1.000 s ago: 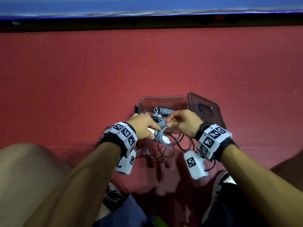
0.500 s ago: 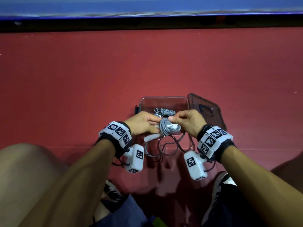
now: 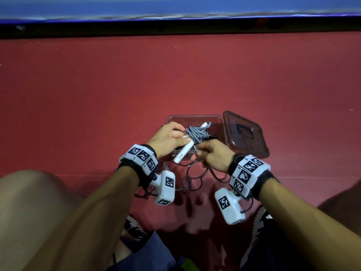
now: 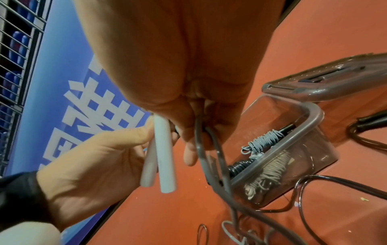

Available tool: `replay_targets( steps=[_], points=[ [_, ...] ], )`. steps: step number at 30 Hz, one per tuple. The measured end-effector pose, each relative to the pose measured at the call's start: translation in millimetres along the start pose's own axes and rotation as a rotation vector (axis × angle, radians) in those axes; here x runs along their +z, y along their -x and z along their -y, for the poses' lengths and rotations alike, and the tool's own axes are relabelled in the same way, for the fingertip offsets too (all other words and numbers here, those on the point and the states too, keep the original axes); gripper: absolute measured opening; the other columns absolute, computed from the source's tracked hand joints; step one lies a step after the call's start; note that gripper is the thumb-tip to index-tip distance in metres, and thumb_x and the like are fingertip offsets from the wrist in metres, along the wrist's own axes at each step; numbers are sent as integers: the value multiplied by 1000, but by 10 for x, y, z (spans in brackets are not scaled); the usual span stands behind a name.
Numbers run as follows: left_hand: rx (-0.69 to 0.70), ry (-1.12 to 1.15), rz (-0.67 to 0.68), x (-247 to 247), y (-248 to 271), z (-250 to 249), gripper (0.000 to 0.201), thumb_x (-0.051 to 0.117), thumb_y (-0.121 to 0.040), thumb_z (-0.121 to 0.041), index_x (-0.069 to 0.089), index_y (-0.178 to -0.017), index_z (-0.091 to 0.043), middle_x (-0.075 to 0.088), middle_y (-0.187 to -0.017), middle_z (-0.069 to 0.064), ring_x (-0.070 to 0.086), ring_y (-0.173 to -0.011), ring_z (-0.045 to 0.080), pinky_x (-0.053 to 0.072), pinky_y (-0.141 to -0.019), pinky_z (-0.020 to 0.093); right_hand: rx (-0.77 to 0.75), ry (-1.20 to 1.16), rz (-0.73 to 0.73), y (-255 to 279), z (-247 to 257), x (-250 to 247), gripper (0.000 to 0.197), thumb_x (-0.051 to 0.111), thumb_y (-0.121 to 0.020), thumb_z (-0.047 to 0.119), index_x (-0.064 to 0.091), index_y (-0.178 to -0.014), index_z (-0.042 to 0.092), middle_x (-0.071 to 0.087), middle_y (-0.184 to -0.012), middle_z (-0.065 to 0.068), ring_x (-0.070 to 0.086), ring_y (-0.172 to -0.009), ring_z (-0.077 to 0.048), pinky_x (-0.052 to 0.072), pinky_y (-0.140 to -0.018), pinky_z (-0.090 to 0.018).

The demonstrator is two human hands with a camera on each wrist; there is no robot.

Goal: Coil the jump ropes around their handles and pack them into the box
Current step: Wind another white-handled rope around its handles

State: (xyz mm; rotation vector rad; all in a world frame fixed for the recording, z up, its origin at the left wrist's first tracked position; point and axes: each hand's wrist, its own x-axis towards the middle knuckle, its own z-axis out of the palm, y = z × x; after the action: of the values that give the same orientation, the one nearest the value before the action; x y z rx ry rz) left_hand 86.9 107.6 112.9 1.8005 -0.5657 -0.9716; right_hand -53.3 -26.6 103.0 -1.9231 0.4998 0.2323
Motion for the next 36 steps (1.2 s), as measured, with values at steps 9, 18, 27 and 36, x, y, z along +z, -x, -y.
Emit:
replay_targets(
  steps=[9, 18, 27, 36],
  points=[
    [41, -427, -144, 21, -6, 27, 18, 76, -89, -21, 62, -100, -24, 77, -98, -7, 68, -93, 14, 49, -83, 28, 80, -82, 63, 6, 113, 116, 24, 51, -97, -8, 50, -78, 8, 70, -84, -19, 67, -63, -27, 53, -56, -28],
    [71, -839, -123, 89, -20, 64, 16, 75, -87, -27, 61, -94, -30, 72, -95, -9, 63, -97, 23, 43, -94, 35, 56, 192, 74, -36, 117, 23, 10, 67, -87, 6, 71, -81, 13, 76, -83, -9, 67, -68, -16, 57, -66, -36],
    [182, -1163, 51, 136, 26, 85, 14, 71, -89, -34, 61, -99, -32, 68, -100, -6, 56, -100, 24, 33, -99, 33, 61, 142, -16, -34, 124, -38, 18, 63, -86, -3, 63, -84, 15, 75, -72, -5, 70, -64, -20, 56, -66, -36],
    [222, -1154, 180, 91, 44, 51, 15, 75, -85, -31, 63, -92, -25, 58, -75, -13, 56, -87, 15, 29, -106, 38, 38, 211, 30, -40, 91, -98, 20, 73, -83, 1, 72, -84, 20, 75, -72, 7, 69, -68, -2, 53, -72, -23]
  ],
)
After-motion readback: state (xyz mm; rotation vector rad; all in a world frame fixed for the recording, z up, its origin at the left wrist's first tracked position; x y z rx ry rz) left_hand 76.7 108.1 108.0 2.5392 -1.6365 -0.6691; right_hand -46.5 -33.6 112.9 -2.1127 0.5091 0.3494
